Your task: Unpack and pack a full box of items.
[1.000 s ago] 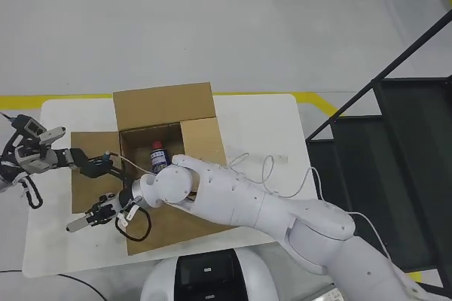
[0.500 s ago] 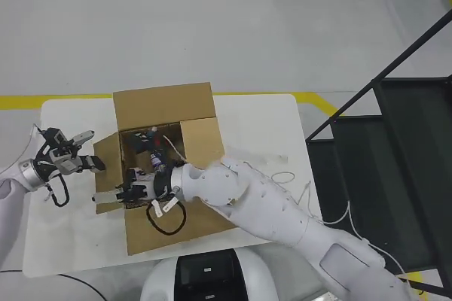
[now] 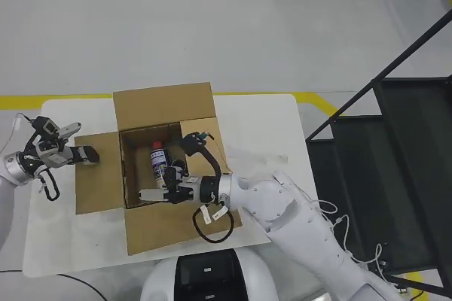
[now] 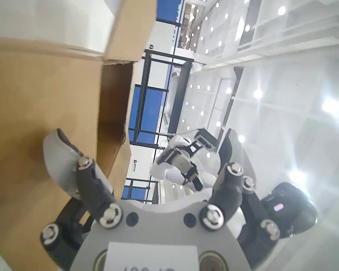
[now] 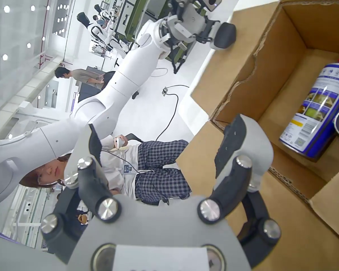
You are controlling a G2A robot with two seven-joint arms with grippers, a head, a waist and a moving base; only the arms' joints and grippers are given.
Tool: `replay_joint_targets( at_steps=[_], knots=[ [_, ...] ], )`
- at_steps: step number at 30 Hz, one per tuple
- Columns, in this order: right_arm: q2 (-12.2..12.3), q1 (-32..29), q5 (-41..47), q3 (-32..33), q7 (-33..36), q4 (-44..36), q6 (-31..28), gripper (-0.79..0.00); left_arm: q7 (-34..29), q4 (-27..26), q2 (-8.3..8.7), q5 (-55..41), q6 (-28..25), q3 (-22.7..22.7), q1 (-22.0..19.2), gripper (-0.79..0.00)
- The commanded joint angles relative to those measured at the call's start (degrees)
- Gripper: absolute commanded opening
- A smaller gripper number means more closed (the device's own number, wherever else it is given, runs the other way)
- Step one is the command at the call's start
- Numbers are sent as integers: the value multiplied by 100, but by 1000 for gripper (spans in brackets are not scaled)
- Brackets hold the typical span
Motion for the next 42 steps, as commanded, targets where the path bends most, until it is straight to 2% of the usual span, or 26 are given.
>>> replay_joint_targets(
  at_steps=[1,5,8,12,15,19,23,26,29,32,42],
  knots=[
    [35,-109,3,135,-21,-48,-26,0,-190,-495,78,14,4,-258,98,0],
    [93,-314,85,380,-75,-112,-60,0,-289,-1617,174,242,150,-512,316,0],
    [144,-522,133,588,-127,-174,-116,0,-273,-2422,181,339,346,-424,425,0],
    [214,-834,178,892,-229,-282,-184,0,-24,-3083,126,636,510,49,329,0],
    [268,-1081,208,1134,-284,-377,-220,0,285,-3196,29,917,613,653,90,0],
    [336,-1391,315,1442,-281,-512,-296,0,630,-2992,-169,1312,639,1630,-322,0],
    [387,-1608,410,1645,-269,-569,-402,0,1389,-2333,-403,1605,658,2353,-756,0],
    [415,-1701,433,1718,-279,-576,-461,0,1964,-1932,-570,1819,272,2743,-967,0],
    [436,-1726,449,1739,-267,-549,-482,0,2201,-1592,-720,1952,-152,3065,-1143,0],
    [450,-1697,477,1718,-246,-499,-490,0,2277,-1245,-839,1962,-351,3291,-1271,0],
    [467,-1535,462,1574,-180,-372,-423,0,2277,-1245,-839,1962,-351,3291,-1271,0]
  ],
)
